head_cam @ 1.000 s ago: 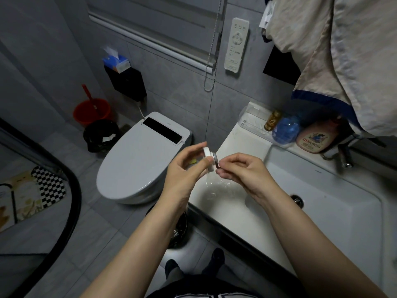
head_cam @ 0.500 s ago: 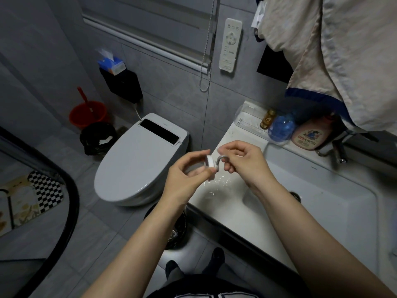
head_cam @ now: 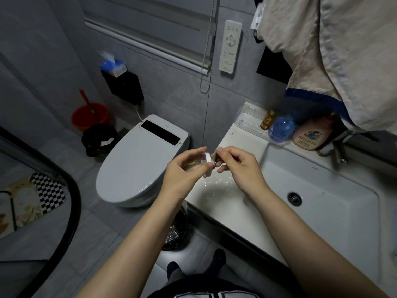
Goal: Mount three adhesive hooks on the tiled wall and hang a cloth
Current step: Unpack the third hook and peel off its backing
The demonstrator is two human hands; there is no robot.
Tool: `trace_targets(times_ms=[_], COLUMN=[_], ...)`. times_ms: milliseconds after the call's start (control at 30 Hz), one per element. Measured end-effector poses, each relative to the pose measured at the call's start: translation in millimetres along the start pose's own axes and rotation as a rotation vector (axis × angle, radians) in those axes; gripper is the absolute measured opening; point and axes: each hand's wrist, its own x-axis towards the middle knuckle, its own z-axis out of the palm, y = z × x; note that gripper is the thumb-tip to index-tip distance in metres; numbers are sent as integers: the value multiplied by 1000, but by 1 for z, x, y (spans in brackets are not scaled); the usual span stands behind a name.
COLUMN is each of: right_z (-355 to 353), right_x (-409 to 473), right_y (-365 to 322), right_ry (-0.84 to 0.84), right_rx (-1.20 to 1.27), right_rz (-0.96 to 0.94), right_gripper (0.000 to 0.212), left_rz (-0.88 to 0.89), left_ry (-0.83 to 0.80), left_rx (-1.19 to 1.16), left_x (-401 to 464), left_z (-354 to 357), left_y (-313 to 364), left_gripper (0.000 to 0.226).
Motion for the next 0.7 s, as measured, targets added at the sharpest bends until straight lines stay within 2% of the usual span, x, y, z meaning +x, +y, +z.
trace_targets(times_ms=[233, 333, 533, 700], right_z=[1, 5, 28, 32], right_x=[-2, -6, -18, -21], right_y=[2, 3, 4, 1], right_ry=[-6, 5, -56, -95], right_rx=[149, 296, 902, 1002], right_rz=[17, 48, 243, 313], right_gripper=[17, 15, 14, 24], left_rz=[24, 19, 95, 180], left_ry=[7, 41, 121, 69], left_rx=[78, -19, -281, -356], left_x=[7, 10, -1, -6], left_z=[-2, 0, 12, 12], left_y=[-2, 0, 5, 3], left_gripper=[45, 51, 63, 64])
